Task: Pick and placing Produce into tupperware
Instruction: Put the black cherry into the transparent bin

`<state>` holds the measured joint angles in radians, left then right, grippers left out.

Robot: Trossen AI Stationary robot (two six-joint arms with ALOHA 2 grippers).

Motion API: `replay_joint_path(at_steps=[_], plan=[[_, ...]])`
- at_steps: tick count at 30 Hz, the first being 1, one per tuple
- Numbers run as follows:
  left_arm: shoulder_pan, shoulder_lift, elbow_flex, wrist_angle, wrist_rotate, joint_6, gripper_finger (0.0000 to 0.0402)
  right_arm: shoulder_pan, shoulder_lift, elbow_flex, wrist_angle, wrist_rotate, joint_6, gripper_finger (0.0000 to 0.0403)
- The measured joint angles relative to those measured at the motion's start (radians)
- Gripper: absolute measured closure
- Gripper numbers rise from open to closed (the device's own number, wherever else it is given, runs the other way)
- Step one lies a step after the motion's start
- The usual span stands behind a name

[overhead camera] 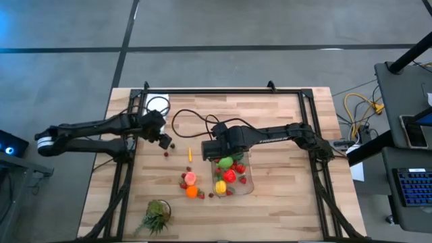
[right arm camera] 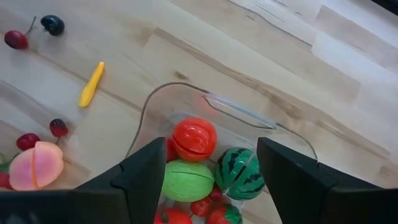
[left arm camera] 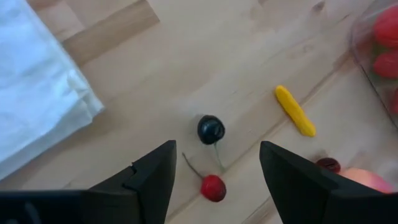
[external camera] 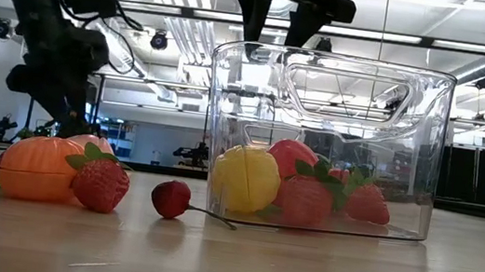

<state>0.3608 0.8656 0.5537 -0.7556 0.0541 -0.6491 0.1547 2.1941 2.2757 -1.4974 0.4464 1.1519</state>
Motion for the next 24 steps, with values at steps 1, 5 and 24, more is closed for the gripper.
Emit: replay_joint_path(at_steps=[1, 5, 24], plan=[[-0.004, 0.018, 0.000, 0.014, 0.004, 0.000, 0.0185, 0.000, 0.000, 0.000, 0.000, 0.000, 0.000, 0.0159], [-0.022, 0.097, 0.000, 0.022, 0.015, 0.004, 0.0185, 0.000, 0.000, 0.000, 0.015, 0.000, 0.000, 0.0162], [-0.082, 0.350, 0.002, 0.152, 0.030, 0.010, 0.0185, 0.005, 0.000, 0.000, 0.015, 0.000, -0.011, 0.0165]])
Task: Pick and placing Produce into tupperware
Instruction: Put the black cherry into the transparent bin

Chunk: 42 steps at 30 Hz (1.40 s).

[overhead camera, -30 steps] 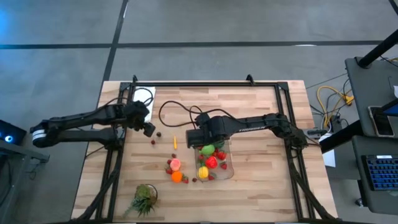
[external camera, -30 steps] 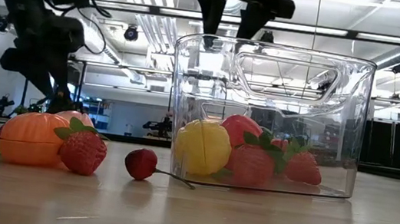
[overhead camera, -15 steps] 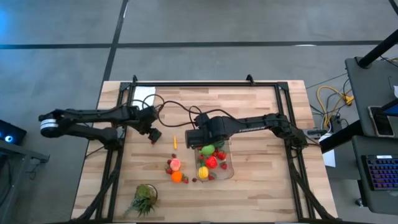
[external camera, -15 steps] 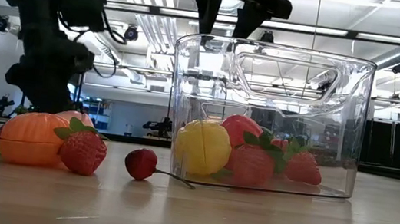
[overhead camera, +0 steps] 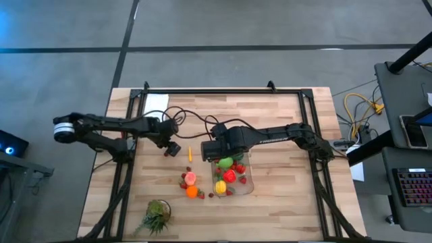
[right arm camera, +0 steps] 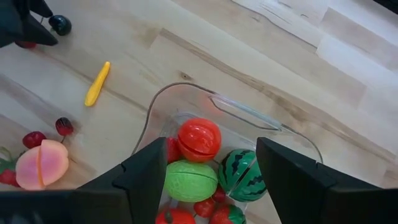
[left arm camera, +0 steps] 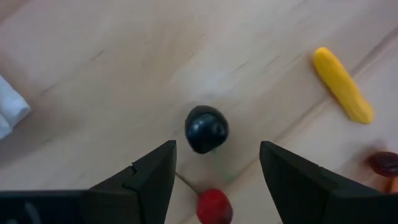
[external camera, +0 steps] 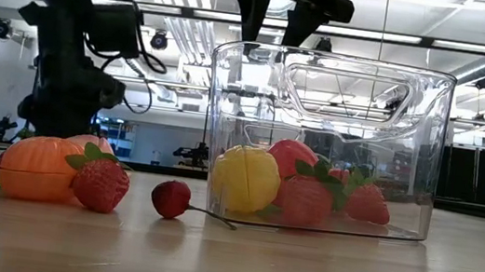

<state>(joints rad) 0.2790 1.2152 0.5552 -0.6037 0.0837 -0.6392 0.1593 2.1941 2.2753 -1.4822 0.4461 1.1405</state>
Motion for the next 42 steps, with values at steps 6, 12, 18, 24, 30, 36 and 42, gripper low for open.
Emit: replay_joint_path(at_steps=[6, 12, 18, 24, 30, 36, 42], plan=[[-0.001, 0.046, 0.001, 0.038, -0.001, 0.018, 0.0185, 0.000, 0.000, 0.000, -0.001, 0.000, -0.020, 0.0165], [-0.001, 0.073, 0.004, 0.052, -0.007, 0.018, 0.0192, 0.000, 0.000, 0.000, -0.001, 0.000, -0.026, 0.0165], [0.000, 0.066, 0.003, 0.054, -0.016, 0.018, 0.0236, 0.000, 0.000, 0.000, -0.002, 0.000, -0.038, 0.0165], [0.000, 0.059, 0.003, 0.068, -0.027, 0.018, 0.0290, 0.000, 0.000, 0.000, -0.001, 0.000, -0.041, 0.0165], [0.000, 0.059, 0.003, 0.076, -0.033, 0.022, 0.0311, 0.000, -0.001, -0.001, -0.001, 0.000, -0.045, 0.0165], [0.000, 0.049, 0.006, 0.062, -0.013, 0.024, 0.0310, 0.002, -0.001, -0.001, -0.001, -0.001, -0.056, 0.0165], [-0.034, -0.055, 0.067, 0.076, 0.019, 0.058, 0.0310, 0.004, -0.001, -0.001, -0.004, 0.002, -0.060, 0.0165]])
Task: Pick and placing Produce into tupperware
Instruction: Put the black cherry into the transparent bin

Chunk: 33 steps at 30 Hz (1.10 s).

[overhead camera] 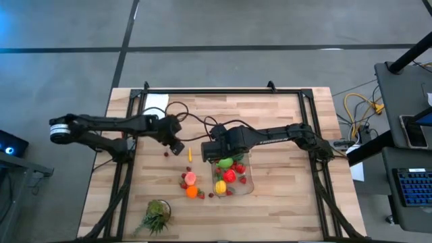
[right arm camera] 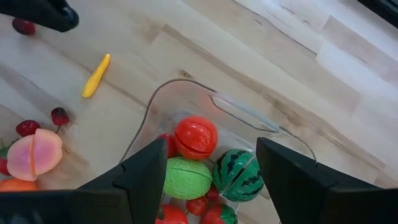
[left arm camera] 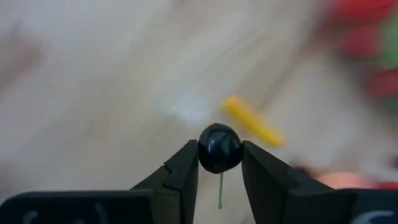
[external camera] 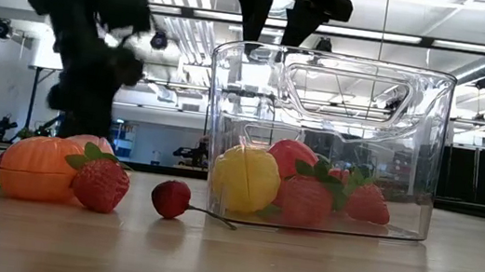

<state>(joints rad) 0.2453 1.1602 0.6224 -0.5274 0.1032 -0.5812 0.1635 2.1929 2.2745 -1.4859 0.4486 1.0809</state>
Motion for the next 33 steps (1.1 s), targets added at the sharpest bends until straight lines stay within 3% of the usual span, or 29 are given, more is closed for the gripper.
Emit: replay_joint_path(at_steps=[3, 11, 16, 24, 33], plan=[[-0.040, -0.080, 0.039, 0.058, 0.000, 0.076, 0.0310, 0.010, 0.000, 0.011, -0.002, 0.066, 0.020, 0.0165], [-0.093, -0.175, 0.070, 0.253, 0.002, 0.108, 0.0310, 0.067, -0.053, 0.063, -0.084, 0.410, 0.192, 0.0165], [-0.093, -0.113, 0.145, 0.292, 0.046, 0.122, 0.0310, 0.065, -0.112, 0.061, -0.085, 0.400, 0.150, 0.0165], [-0.098, 0.087, 0.316, 0.289, 0.105, 0.184, 0.0310, 0.039, -0.183, 0.043, -0.084, 0.382, -0.026, 0.0166], [-0.130, 0.301, 0.449, 0.270, 0.159, 0.327, 0.0310, -0.026, -0.344, -0.151, -0.085, 0.425, 0.101, 0.0166]])
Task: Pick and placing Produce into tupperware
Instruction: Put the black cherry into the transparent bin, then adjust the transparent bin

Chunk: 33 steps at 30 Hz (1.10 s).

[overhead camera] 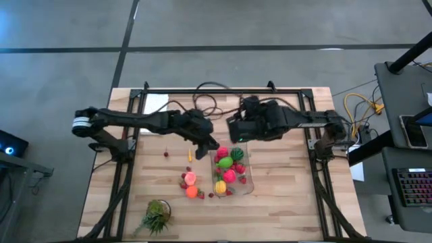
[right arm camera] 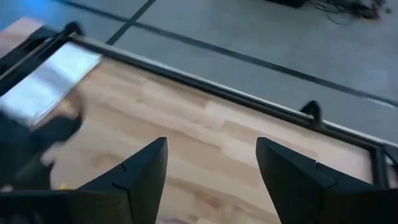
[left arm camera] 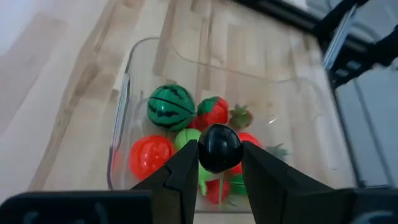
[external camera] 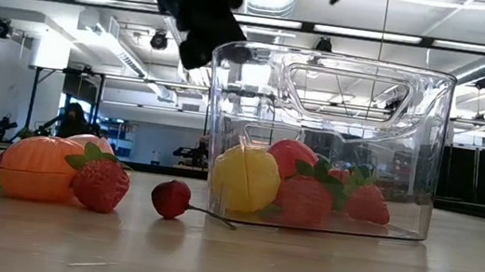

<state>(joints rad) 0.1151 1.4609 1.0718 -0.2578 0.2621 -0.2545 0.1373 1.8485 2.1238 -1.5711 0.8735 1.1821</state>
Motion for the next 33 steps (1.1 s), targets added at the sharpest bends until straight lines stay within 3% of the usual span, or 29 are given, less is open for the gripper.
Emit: replay_joint_path(at_steps=[10, 16, 25, 27, 29, 33], plan=[[-0.004, 0.131, 0.044, -0.002, -0.004, 0.062, 0.0309, -0.012, -0.210, -0.284, 0.009, -0.007, 0.210, 0.0166], [-0.004, 0.157, 0.048, 0.083, -0.003, 0.024, 0.0264, 0.010, -0.255, -0.393, 0.016, -0.045, 0.256, 0.0166], [-0.004, 0.156, 0.049, 0.098, -0.026, -0.267, 0.0165, 0.018, -0.259, -0.434, 0.016, -0.045, -0.038, 0.0165], [-0.013, 0.151, 0.048, 0.058, -0.076, -0.355, 0.0160, 0.021, -0.265, -0.438, 0.017, -0.045, -0.115, 0.0165], [-0.038, 0.136, 0.047, -0.029, -0.198, -0.426, 0.0164, 0.025, -0.275, -0.447, 0.017, -0.045, -0.171, 0.0165], [-0.096, 0.078, 0.050, -0.296, -0.378, -0.632, 0.0186, 0.029, -0.310, -0.473, 0.021, -0.042, -0.256, 0.0165]])
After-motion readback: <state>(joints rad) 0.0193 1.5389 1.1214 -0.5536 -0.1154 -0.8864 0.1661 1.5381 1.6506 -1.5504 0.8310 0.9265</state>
